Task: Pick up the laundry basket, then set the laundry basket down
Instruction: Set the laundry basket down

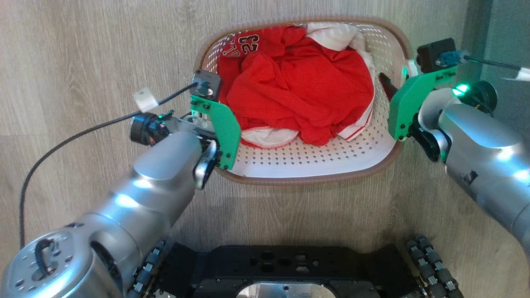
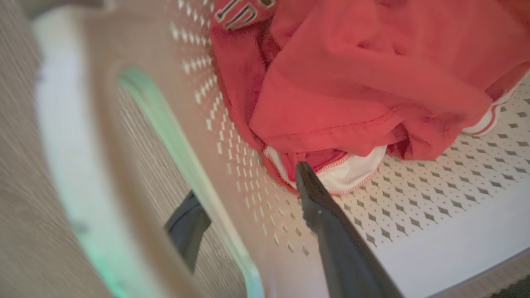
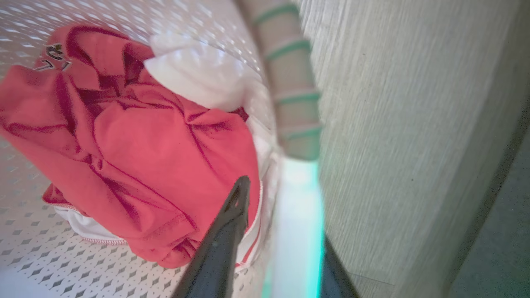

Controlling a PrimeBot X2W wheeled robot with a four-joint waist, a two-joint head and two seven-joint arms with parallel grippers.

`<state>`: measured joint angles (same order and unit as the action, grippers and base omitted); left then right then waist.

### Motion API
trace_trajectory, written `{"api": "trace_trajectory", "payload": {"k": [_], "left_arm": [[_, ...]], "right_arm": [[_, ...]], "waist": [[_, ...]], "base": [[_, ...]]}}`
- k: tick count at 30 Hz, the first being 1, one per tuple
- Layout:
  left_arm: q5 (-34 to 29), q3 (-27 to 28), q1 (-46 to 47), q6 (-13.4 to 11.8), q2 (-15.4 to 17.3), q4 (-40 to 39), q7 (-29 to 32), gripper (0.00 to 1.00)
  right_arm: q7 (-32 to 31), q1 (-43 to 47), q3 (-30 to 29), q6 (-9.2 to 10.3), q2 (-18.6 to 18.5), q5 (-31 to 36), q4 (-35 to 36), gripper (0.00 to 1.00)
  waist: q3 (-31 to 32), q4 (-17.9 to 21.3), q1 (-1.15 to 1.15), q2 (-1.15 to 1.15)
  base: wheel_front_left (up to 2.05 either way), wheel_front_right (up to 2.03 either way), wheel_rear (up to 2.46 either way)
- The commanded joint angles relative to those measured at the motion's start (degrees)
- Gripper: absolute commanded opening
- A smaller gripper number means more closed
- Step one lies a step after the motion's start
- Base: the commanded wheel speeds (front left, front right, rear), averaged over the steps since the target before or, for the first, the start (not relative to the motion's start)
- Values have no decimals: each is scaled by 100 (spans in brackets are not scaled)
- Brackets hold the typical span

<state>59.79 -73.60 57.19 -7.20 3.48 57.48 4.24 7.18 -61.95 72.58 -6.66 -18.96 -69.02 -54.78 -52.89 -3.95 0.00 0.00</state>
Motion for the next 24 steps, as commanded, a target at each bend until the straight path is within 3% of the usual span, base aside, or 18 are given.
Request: {"api": "trace_trajectory", "payload": {"k": [1,10,24], "left_arm": [[-62,25,14,-76,-60,-120,-49,100],[-213,25,10,-372,-60,18,-108,100],[-281,25,-151,-461,-60,94,-262,100]], "right_arm": [[49,264,77,-83,112,39,80,100],[19,279,77,-83,150,13,-80,100],[-262,411,76,-83,350,-164,-526,100]], "waist": [[-1,-3,0,0],[32,-3,0,0],[668,31,0,0]], "base": [[0,0,0],[0,0,0],[0,0,0]]}}
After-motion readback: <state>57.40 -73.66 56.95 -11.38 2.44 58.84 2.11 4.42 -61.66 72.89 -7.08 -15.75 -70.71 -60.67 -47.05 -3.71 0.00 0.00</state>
